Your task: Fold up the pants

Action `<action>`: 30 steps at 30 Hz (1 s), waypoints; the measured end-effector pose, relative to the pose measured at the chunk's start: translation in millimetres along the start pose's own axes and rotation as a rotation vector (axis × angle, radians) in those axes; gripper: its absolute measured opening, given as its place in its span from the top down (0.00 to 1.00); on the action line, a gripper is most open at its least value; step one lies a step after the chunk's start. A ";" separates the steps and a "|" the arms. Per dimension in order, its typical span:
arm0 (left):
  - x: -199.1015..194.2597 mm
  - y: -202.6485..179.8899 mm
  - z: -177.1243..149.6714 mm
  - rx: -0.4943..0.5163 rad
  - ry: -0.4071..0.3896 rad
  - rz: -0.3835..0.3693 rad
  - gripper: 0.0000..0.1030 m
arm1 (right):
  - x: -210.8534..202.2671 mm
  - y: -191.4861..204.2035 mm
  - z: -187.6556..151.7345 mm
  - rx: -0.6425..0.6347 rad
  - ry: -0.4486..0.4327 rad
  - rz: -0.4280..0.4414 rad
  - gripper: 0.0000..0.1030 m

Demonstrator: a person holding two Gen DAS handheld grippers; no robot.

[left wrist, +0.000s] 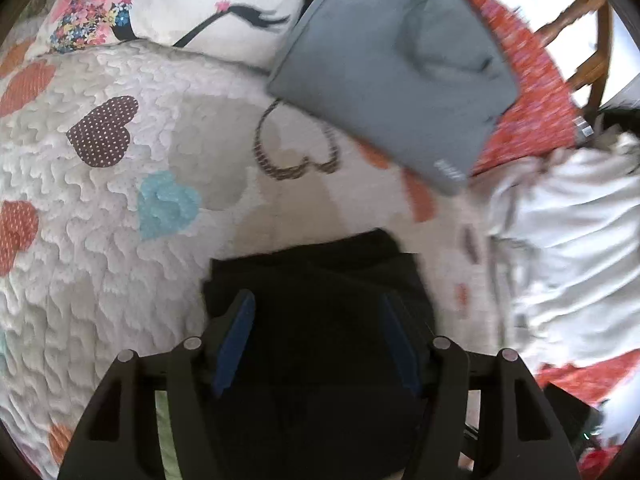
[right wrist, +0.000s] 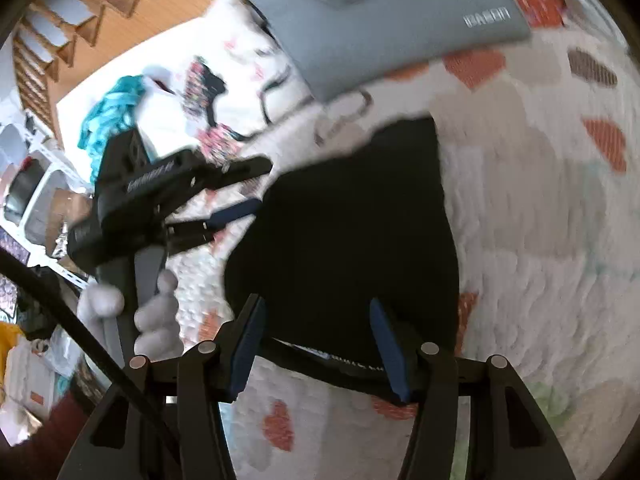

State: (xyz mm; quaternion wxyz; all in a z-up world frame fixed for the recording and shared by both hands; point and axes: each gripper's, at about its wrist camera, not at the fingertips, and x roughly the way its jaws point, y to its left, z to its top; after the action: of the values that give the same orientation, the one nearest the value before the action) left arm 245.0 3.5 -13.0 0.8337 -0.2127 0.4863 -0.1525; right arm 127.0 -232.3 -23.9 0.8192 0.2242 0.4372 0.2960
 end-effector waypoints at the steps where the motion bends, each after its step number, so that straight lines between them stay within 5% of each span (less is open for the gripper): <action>1: 8.2 5.0 2.0 -0.011 0.015 0.030 0.39 | 4.4 -6.5 -2.5 0.020 0.000 0.010 0.43; 5: 20.0 19.3 4.4 -0.036 0.037 0.044 0.25 | 10.5 -9.9 -4.4 0.026 -0.013 0.028 0.43; 8: 19.7 24.8 1.1 -0.069 0.065 0.019 0.25 | 14.9 -5.9 0.4 0.019 -0.006 0.011 0.43; 15: -52.6 13.7 -33.9 -0.001 -0.063 0.031 0.25 | -32.7 -8.2 -6.5 0.061 -0.110 -0.019 0.38; 22: -130.9 3.7 -100.8 0.073 -0.253 0.147 0.25 | -86.2 -37.7 -52.3 0.083 -0.194 -0.213 0.36; 30: -159.7 -29.6 -175.7 0.170 -0.402 0.368 0.23 | -106.0 -57.3 -85.8 0.121 -0.252 -0.340 0.35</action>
State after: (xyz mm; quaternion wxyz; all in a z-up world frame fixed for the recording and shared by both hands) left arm 12.9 15.3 44.3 0.9419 -0.0765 0.3270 0.0063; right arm 23.8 -336.7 -42.3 0.8904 0.2314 0.3799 0.0966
